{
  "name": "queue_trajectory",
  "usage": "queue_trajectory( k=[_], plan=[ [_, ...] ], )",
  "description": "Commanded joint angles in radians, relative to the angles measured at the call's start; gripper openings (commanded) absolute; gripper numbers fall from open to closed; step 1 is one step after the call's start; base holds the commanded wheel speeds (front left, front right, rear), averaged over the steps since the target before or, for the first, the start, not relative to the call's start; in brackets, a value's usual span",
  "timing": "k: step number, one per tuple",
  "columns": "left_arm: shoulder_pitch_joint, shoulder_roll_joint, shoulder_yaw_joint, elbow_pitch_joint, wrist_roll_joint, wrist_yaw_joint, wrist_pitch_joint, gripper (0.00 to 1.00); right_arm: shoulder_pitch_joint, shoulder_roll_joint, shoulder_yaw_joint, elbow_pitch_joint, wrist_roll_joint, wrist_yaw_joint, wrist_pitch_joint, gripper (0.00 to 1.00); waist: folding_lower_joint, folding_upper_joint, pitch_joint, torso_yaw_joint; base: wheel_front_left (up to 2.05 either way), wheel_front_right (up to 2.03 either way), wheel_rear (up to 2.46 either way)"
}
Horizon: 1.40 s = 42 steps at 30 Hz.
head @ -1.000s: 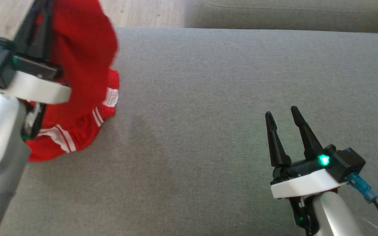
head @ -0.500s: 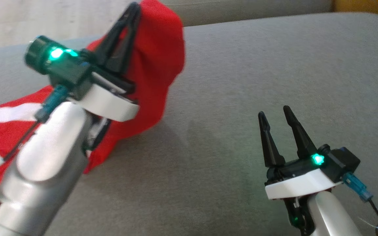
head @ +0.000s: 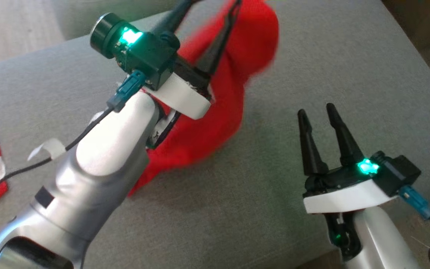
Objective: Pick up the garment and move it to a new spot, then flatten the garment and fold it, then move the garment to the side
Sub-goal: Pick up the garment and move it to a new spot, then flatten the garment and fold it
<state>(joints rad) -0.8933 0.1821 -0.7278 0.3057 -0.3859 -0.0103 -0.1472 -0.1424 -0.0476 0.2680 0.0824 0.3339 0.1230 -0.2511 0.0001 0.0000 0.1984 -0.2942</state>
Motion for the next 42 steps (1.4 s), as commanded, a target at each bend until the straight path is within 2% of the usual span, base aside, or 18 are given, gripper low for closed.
queue_trajectory(
  k=[1,4,11,17,21,25,30,34,42],
  plan=[
    [-0.053,0.028,0.037,0.018,0.015,0.006,-0.023,1.0,-0.022,-0.003,0.009,-0.04,0.005,0.008,-0.011,1.0,-0.0001,0.0,0.017,-0.006,0.0,0.0,0.0],
    [-0.048,0.033,0.046,0.051,0.011,0.01,-0.041,1.0,-0.015,-0.003,0.0,-0.042,0.001,0.008,-0.011,1.0,-0.0001,0.0,0.017,0.018,0.0,0.0,0.0],
    [0.038,0.096,0.101,0.09,-0.017,0.03,-0.096,1.0,0.001,-0.003,-0.047,-0.036,-0.041,0.008,-0.011,1.0,-0.0001,0.0,-0.012,0.155,0.0,0.0,0.0],
    [0.215,0.155,0.17,0.025,-0.048,0.06,-0.113,1.0,0.029,-0.003,-0.097,-0.032,-0.084,0.008,-0.011,1.0,-0.0001,0.0,-0.059,0.28,0.0,0.0,0.0],
    [0.371,0.169,0.211,-0.057,-0.052,0.079,-0.114,1.0,0.057,-0.003,-0.118,-0.024,-0.106,0.008,-0.011,1.0,-0.0001,0.0,-0.092,0.34,0.0,0.0,0.0],
    [0.532,0.156,0.239,-0.116,-0.049,0.093,-0.114,1.0,0.079,-0.003,-0.116,-0.014,-0.113,0.008,-0.011,1.0,-0.0001,0.0,-0.116,0.369,0.0,0.0,0.0],
    [0.67,0.113,0.266,-0.15,-0.028,0.102,-0.114,1.0,0.103,-0.003,-0.104,-0.003,-0.113,0.008,-0.011,1.0,-0.0001,0.0,-0.135,0.377,0.0,0.0,0.0],
    [0.715,0.075,0.296,-0.166,-0.006,0.096,-0.114,1.0,0.109,-0.003,-0.099,0.001,-0.112,0.008,-0.011,1.0,-0.0001,0.0,-0.136,0.375,0.0,0.0,0.0],
    [0.717,0.036,0.334,-0.164,0.04,0.05,-0.115,1.0,0.095,-0.003,-0.089,0.001,-0.133,0.008,-0.011,1.0,-0.0001,0.0,-0.113,0.395,0.0,0.0,0.0]
  ],
)
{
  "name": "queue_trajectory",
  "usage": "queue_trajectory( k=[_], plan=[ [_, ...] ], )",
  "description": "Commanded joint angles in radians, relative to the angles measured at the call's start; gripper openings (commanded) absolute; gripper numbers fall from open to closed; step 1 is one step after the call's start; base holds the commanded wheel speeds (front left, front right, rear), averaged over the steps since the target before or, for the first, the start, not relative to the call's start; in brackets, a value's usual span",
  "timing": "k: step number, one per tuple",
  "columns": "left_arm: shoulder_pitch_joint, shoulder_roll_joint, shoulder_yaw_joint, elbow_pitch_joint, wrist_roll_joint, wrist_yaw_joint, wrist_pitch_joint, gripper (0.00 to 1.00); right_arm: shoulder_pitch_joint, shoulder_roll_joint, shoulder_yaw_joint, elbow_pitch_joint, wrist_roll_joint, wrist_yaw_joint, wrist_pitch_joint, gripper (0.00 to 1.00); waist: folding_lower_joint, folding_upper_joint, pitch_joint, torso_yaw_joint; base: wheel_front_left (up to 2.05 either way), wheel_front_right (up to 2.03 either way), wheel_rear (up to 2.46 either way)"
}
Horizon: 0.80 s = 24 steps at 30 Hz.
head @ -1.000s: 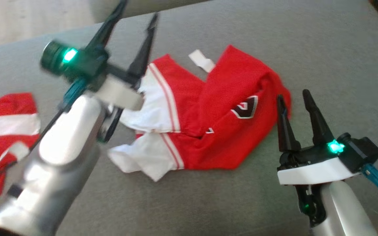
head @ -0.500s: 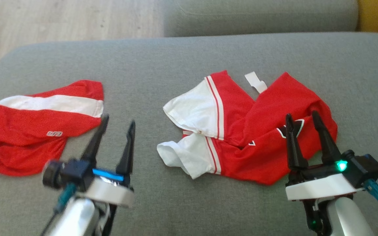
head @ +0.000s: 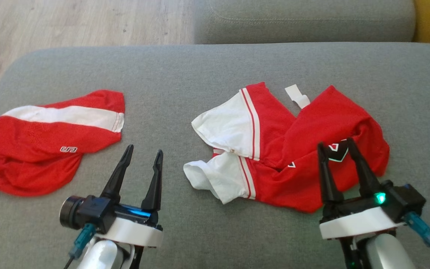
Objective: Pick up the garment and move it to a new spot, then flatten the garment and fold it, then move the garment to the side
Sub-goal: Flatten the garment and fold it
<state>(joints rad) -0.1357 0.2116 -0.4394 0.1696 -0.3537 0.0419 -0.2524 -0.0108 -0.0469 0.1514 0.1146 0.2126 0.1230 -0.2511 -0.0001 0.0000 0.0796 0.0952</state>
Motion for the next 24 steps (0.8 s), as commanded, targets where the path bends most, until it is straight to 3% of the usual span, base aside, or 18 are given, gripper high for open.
queue_trajectory(
  k=[1,6,12,24],
  plan=[
    [-0.04,0.002,0.05,-0.025,0.012,-0.007,-0.009,1.0,-0.044,-0.003,0.038,-0.026,-0.024,0.008,-0.011,1.0,0.0001,0.0,0.011,0.01,0.0,0.0,0.0],
    [-0.046,-0.022,0.057,-0.007,0.026,-0.031,-0.009,1.0,-0.095,-0.003,0.118,0.057,-0.091,0.008,0.001,1.0,0.0001,0.0,0.037,0.042,0.0,0.0,0.0],
    [-0.068,-0.065,0.07,0.025,0.04,-0.068,-0.009,1.0,-0.23,-0.007,0.195,0.212,-0.148,0.008,0.131,1.0,0.0001,0.0,0.081,0.112,0.0,0.0,0.0],
    [-0.068,-0.118,0.117,0.069,0.073,-0.111,-0.009,1.0,-0.364,-0.043,0.229,0.444,-0.102,0.008,0.22,1.0,0.0001,0.0,0.104,0.198,0.0,0.0,0.0]
  ],
)
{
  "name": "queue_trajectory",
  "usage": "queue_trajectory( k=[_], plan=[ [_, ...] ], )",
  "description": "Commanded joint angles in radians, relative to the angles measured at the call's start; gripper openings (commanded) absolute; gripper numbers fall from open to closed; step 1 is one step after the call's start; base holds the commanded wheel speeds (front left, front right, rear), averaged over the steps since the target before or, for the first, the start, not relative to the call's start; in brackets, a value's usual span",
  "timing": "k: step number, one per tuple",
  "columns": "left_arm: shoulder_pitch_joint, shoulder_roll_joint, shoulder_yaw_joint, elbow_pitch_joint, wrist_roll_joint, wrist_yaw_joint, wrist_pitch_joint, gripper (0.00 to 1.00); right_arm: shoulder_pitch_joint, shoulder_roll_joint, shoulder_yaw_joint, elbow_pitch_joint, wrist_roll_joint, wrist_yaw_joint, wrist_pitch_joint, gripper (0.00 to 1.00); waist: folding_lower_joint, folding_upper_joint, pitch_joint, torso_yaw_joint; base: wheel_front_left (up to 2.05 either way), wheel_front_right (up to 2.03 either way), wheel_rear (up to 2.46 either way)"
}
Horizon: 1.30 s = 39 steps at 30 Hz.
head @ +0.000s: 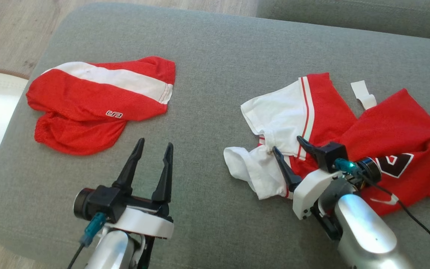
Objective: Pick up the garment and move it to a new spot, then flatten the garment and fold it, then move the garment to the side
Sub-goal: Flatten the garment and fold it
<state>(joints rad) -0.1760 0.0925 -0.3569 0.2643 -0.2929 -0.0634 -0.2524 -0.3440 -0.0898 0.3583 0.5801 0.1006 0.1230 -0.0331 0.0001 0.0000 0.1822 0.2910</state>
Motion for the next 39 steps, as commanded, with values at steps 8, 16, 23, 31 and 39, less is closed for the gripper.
queue_trajectory(
  k=[8,16,23,31,39],
  plan=[
    [-0.022,-0.02,0.055,-0.013,0.03,-0.021,-0.009,1.0,-0.078,0.002,0.038,0.049,0.058,0.008,0.006,0.0,-0.0001,0.0,0.001,-0.001,0.0,0.0,0.0],
    [-0.007,-0.028,0.079,-0.003,0.051,-0.031,-0.009,1.0,-0.149,0.019,-0.029,-0.021,0.089,0.008,-0.101,0.0,-0.0001,0.0,-0.044,-0.027,0.0,0.0,0.0],
    [-0.002,-0.035,0.076,-0.007,0.054,-0.038,-0.009,1.0,-0.24,-0.031,-0.064,-0.101,0.125,0.008,-0.063,0.0,-0.0001,0.0,-0.042,-0.014,0.0,0.0,0.0],
    [-0.008,-0.039,0.082,-0.005,0.053,-0.042,-0.009,1.0,-0.34,-0.12,-0.121,-0.024,0.153,0.008,-0.02,0.25,-0.0001,0.0,-0.023,0.004,0.0,0.0,0.0],
    [-0.011,-0.041,0.098,-0.001,0.056,-0.041,-0.009,1.0,-0.414,-0.156,-0.152,0.077,0.149,0.008,-0.059,1.0,-0.0001,0.0,-0.014,-0.024,0.0,0.0,0.0]
  ],
)
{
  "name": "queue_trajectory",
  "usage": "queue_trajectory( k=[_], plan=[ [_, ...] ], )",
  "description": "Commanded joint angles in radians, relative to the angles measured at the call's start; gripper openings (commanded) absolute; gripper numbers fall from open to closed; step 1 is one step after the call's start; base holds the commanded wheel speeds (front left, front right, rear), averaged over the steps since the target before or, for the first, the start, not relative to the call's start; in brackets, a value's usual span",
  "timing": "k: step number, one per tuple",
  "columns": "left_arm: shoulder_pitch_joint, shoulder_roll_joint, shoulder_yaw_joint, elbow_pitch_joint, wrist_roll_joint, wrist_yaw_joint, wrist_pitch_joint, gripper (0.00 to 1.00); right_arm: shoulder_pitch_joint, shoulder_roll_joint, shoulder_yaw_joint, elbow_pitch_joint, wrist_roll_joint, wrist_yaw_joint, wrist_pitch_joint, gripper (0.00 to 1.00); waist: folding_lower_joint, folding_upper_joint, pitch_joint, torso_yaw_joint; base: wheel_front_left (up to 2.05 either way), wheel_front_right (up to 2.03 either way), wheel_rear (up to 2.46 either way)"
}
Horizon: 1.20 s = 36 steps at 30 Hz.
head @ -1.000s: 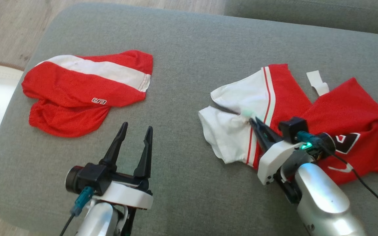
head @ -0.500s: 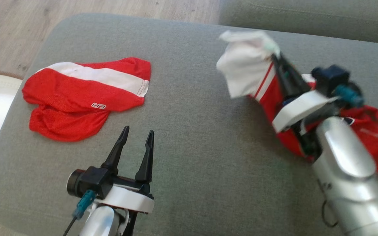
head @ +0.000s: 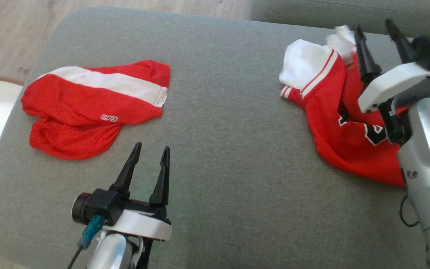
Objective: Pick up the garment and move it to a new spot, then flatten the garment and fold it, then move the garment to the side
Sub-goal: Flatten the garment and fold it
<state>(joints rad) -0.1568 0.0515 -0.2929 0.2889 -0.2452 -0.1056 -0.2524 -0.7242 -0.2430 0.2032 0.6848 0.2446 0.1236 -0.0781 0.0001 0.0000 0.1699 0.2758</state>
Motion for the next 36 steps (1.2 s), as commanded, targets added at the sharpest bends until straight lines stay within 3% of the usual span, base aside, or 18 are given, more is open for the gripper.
queue_trajectory(
  k=[1,10,25,36],
  plan=[
    [-0.03,0.0,0.036,-0.024,0.009,0.001,-0.009,1.0,-0.033,-0.003,-0.001,-0.028,0.008,0.007,-0.025,1.0,-0.0001,0.0,-0.003,-0.016,0.0,0.0,0.0],
    [-0.028,-0.001,0.053,-0.026,0.017,0.001,-0.009,1.0,0.084,0.021,-0.019,-0.147,0.05,0.007,-0.093,1.0,-0.0001,0.0,-0.036,-0.09,0.0,0.0,0.0],
    [-0.001,-0.001,0.068,-0.041,0.029,0.0,-0.009,1.0,0.521,0.178,-0.029,-0.43,-0.039,0.007,-0.142,1.0,-0.0001,0.0,-0.078,-0.161,0.0,0.0,0.0],
    [-0.008,-0.001,0.053,-0.038,0.03,-0.005,-0.009,1.0,0.51,0.191,-0.002,-0.458,-0.066,0.007,-0.092,1.0,-0.0001,0.0,-0.062,-0.136,0.0,0.0,0.0]
  ],
)
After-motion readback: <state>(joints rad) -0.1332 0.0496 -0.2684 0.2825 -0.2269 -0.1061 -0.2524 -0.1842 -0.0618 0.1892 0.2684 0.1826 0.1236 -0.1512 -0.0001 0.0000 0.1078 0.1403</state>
